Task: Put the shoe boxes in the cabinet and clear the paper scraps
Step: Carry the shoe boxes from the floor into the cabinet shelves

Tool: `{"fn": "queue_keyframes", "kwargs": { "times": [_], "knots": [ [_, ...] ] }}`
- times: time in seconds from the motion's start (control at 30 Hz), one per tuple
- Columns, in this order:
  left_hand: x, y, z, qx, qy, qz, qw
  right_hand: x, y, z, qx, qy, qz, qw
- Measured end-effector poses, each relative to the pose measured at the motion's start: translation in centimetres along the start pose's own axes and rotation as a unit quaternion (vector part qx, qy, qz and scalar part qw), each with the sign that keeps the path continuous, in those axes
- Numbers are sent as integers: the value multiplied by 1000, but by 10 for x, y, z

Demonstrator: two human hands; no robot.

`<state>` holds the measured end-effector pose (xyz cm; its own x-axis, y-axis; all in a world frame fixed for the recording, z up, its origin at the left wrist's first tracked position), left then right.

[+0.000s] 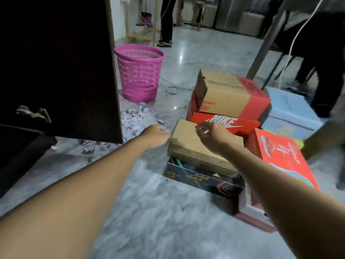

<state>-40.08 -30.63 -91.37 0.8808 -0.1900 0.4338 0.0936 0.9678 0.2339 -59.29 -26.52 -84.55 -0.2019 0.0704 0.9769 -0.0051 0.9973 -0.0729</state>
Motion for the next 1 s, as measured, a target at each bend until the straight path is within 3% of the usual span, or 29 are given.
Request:
{"fn": "queue_keyframes", "kwargs": {
  "times": [0.07,0.17,0.3,0.43,0.57,0.67,0.8,0.9,1.0],
  "knots": [
    [-35,-10,-6,27,16,-13,999,-16,3,41,-44,12,-16,999],
    [-69,-24,-29,58,89,38,994,-42,1,97,-121,19,-39,992],
    [-94,-31,-57,89,139,77,983,-72,-2,150,-255,79,-99,959],
    [-93,-33,-58,67,176,135,973,-98,1,168,-316,1,-148,937],
    [-87,-35,-63,51,176,153,971,-96,9,164,-310,-33,-74,947],
    [-77,-29,-72,33,166,183,968,-97,21,170,-291,-119,15,949],
    [-62,-15,-86,14,187,240,953,-108,47,187,-276,-275,119,913],
    [-69,-17,-90,57,186,186,963,-128,54,187,-277,-353,123,885],
    [-82,-17,-87,102,251,122,955,-133,53,182,-293,-386,122,866]
  ]
}}
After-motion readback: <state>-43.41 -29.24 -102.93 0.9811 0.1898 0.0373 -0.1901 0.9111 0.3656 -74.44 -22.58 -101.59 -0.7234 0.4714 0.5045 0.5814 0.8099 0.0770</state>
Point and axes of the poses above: each hand's wrist, its own y-axis away from the middle knuckle, its own x-axis out of the back of the hand, z = x × y, the point moved 8 cm from there along -y, towards the middle knuckle, and after that the axes turned 14 degrees about y, right-handed, at the moved point
